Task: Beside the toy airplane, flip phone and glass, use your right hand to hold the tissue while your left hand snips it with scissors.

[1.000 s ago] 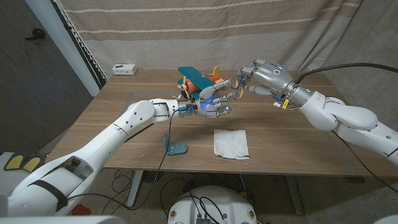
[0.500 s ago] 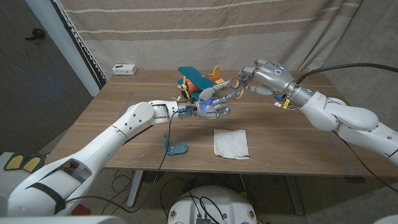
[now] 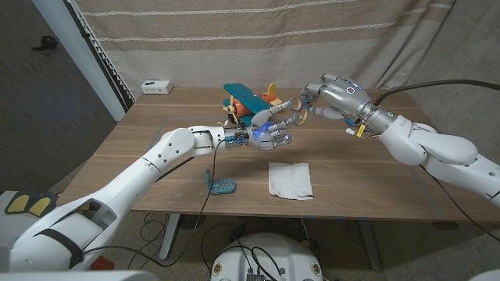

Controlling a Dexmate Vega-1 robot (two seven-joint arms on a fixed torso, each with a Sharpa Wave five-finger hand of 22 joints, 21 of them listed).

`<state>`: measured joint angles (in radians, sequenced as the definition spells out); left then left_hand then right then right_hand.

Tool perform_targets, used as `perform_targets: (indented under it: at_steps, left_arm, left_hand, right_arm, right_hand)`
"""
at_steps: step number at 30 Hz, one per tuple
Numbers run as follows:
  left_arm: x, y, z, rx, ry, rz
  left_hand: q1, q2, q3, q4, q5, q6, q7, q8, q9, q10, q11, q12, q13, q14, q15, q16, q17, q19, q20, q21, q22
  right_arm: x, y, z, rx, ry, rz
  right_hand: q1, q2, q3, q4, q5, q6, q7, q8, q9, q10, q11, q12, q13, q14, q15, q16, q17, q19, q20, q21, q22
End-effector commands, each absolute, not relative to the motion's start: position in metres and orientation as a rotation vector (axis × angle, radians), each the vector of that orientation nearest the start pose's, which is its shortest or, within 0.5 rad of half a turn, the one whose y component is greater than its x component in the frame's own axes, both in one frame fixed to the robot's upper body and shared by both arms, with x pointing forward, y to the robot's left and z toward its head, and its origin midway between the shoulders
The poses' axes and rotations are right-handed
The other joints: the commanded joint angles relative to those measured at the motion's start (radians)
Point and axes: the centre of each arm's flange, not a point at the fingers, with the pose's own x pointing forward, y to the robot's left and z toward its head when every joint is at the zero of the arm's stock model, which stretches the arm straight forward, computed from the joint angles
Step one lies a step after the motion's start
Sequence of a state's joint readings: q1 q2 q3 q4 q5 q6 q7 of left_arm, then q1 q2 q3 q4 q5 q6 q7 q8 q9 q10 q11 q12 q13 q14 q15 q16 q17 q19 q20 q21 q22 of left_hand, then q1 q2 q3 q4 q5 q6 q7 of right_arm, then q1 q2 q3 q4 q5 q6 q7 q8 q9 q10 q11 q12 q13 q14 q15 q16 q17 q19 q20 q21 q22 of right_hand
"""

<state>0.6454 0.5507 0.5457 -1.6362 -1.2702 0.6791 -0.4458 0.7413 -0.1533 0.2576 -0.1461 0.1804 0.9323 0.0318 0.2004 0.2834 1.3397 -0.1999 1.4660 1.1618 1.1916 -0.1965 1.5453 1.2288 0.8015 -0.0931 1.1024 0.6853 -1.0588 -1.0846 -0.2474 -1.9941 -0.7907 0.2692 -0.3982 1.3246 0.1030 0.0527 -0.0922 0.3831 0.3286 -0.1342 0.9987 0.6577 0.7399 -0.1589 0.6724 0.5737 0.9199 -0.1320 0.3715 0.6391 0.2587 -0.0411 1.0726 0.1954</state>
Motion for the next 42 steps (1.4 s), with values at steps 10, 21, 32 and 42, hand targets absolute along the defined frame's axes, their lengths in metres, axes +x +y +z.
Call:
perform_targets:
  at_steps: [10,21,32,42]
  left_arm:
    - [0.562,0.076,-0.002,-0.235,0.146,-1.245]
    - [0.566,0.071,-0.003,-0.236,0.158,-1.258]
    - [0.568,0.066,0.001,-0.221,0.152,-1.266]
    - [0.570,0.061,0.001,-0.221,0.174,-1.272]
  left_hand:
    - [0.005,-0.002,0.009,-0.003,0.001,0.003,0.008,0.005,0.000,0.007,-0.008,0.005,0.004,0.010,-0.005,0.004,0.004,-0.003,-0.109,0.007,-0.004]
    - [0.007,-0.002,0.011,-0.004,0.001,0.002,0.007,0.005,0.000,0.007,-0.008,0.007,0.007,0.012,-0.005,0.004,0.004,-0.002,-0.107,0.012,-0.008]
    - [-0.049,-0.025,-0.015,0.013,-0.009,-0.001,0.004,0.004,0.000,0.007,-0.007,0.014,0.013,0.014,-0.003,0.006,0.005,-0.009,-0.109,0.024,-0.004]
    - [-0.065,-0.018,-0.033,0.006,-0.003,0.012,0.003,0.012,0.004,0.011,-0.007,0.009,0.001,0.017,-0.005,0.009,0.005,-0.004,-0.109,0.025,-0.017]
  right_arm:
    - [0.465,-0.248,0.062,-1.672,-1.340,-0.100]
    - [0.466,-0.249,0.063,-1.686,-1.322,-0.101]
    - [0.468,-0.247,0.062,-1.681,-1.325,-0.089]
    - [0.469,-0.246,0.062,-1.675,-1.330,-0.086]
  right_hand:
    - [0.062,0.066,0.005,0.000,0.002,0.002,-0.003,0.006,-0.001,0.067,-0.052,0.003,0.155,0.007,-0.111,-0.004,0.005,-0.002,-0.121,0.011,-0.001]
    - [0.063,0.066,0.006,-0.001,0.004,0.000,-0.003,0.008,-0.001,0.066,-0.053,0.002,0.156,0.008,-0.111,-0.005,0.007,-0.003,-0.121,0.016,-0.001]
    - [0.063,0.065,0.007,-0.001,0.005,0.001,-0.003,0.011,-0.001,0.066,-0.053,0.000,0.157,0.009,-0.111,-0.006,0.008,-0.004,-0.122,0.019,-0.002]
    - [0.061,0.066,0.006,0.000,0.005,0.002,-0.005,0.011,-0.005,0.068,-0.053,-0.002,0.157,0.010,-0.111,-0.008,0.009,-0.006,-0.121,0.023,-0.003]
